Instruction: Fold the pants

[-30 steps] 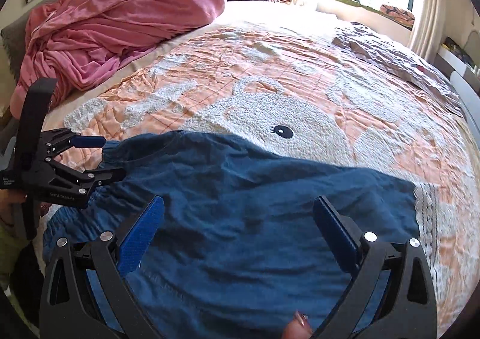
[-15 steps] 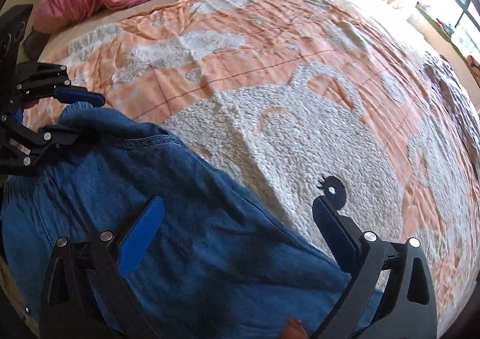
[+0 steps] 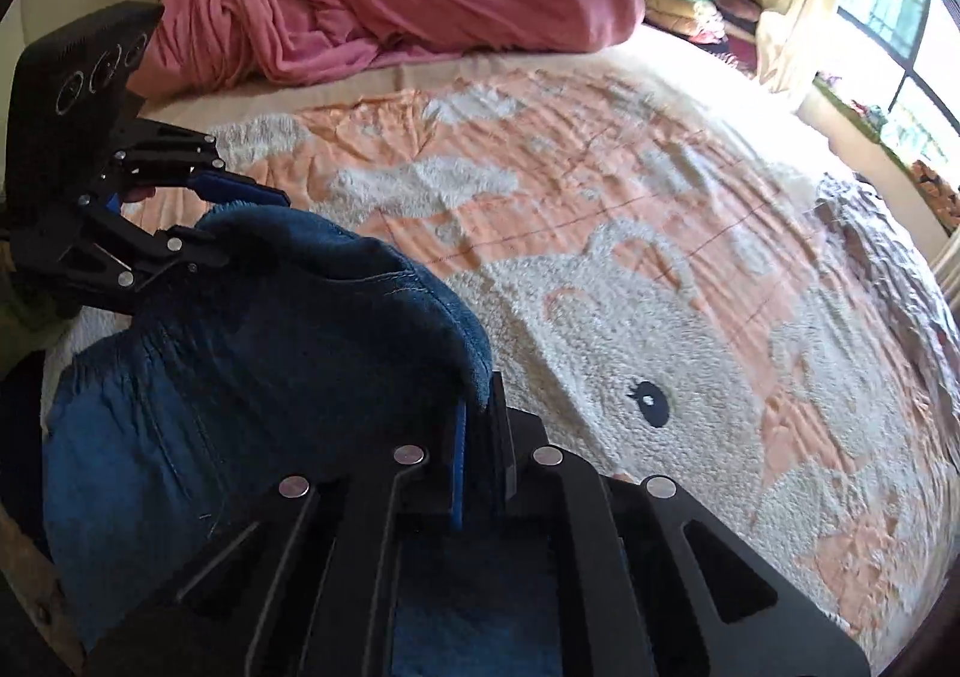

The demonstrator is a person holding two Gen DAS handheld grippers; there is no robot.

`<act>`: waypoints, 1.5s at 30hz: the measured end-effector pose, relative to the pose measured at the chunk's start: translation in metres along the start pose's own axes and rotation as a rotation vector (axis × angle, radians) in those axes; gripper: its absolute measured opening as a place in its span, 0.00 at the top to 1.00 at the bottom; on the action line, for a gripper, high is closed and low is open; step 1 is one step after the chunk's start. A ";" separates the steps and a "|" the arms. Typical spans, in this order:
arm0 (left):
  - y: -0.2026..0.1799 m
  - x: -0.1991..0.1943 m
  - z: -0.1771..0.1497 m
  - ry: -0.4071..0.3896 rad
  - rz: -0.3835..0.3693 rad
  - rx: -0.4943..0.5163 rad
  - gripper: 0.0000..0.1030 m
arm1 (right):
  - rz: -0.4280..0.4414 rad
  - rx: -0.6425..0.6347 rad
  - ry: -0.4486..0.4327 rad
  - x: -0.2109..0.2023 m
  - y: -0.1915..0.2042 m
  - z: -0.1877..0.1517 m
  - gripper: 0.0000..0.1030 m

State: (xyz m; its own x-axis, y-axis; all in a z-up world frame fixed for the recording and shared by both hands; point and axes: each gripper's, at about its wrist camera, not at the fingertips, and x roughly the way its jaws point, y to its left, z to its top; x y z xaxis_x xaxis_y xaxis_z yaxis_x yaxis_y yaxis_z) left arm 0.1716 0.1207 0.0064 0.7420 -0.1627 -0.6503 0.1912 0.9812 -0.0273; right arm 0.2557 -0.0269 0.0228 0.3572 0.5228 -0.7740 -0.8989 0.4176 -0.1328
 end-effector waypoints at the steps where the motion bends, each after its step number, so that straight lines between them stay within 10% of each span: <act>1: -0.006 -0.008 0.001 -0.025 0.003 0.031 0.70 | -0.023 0.005 -0.025 -0.013 0.004 -0.002 0.95; 12: -0.063 -0.089 -0.041 -0.129 -0.045 0.193 0.70 | -0.051 0.039 -0.123 -0.101 0.105 -0.067 0.96; 22: -0.095 -0.105 -0.113 -0.013 -0.068 0.254 0.67 | 0.018 0.111 -0.060 -0.092 0.188 -0.140 0.96; 45: -0.048 -0.149 -0.125 0.053 0.020 -0.019 0.50 | 0.030 0.216 -0.055 -0.059 0.230 -0.147 0.93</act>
State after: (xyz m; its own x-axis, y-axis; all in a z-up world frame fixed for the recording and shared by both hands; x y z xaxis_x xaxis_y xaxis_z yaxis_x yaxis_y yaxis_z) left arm -0.0285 0.1104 0.0101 0.7103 -0.1377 -0.6903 0.1642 0.9860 -0.0277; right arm -0.0093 -0.0709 -0.0530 0.3496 0.5747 -0.7399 -0.8362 0.5476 0.0303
